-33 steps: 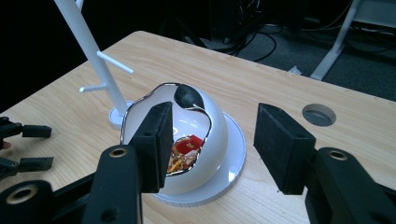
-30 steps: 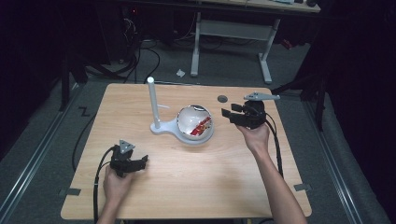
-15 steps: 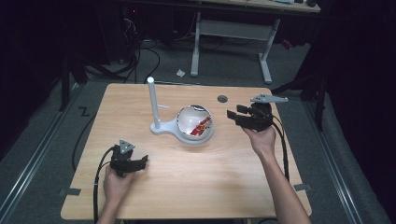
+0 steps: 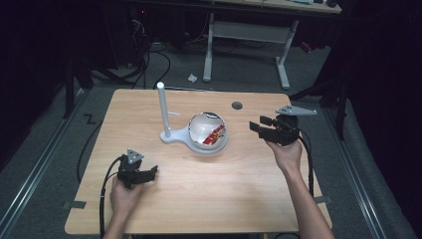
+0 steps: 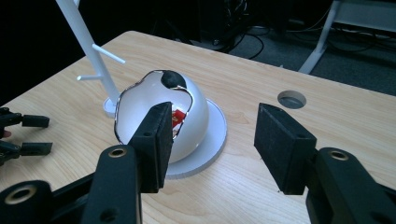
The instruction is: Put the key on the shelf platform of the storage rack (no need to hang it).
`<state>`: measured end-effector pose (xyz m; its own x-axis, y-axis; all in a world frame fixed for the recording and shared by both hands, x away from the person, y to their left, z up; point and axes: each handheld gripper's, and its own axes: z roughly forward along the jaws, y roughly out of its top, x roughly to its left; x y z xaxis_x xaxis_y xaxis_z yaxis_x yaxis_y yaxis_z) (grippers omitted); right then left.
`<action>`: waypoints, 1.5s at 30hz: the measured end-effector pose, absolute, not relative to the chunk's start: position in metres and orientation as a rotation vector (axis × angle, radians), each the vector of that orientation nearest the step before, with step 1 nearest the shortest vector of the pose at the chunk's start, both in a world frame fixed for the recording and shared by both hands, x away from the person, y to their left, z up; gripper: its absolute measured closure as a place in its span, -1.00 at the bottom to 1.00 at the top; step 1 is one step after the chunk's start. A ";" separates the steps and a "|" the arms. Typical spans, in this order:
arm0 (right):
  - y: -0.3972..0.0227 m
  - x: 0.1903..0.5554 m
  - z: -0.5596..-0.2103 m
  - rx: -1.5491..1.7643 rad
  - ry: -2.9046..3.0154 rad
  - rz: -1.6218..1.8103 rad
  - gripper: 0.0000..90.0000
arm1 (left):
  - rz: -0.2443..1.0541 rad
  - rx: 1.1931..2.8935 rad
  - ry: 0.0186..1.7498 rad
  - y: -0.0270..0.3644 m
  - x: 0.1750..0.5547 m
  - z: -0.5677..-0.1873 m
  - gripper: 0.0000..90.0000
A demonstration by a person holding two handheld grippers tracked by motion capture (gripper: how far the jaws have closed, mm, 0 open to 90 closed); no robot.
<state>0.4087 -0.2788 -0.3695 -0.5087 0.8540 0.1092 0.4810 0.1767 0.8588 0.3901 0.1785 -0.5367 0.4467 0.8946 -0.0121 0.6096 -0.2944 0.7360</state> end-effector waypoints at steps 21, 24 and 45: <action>-0.300 0.380 -0.367 1.264 2.036 1.274 0.04 | 0.536 2.019 1.256 0.179 0.390 -0.537 -0.51; -0.300 0.376 -0.366 1.261 2.038 1.266 0.04 | 0.536 2.019 1.256 0.179 0.390 -0.537 -0.51; -0.317 0.349 -0.379 1.307 1.994 1.266 0.06 | 0.535 2.018 1.257 0.179 0.390 -0.537 -0.51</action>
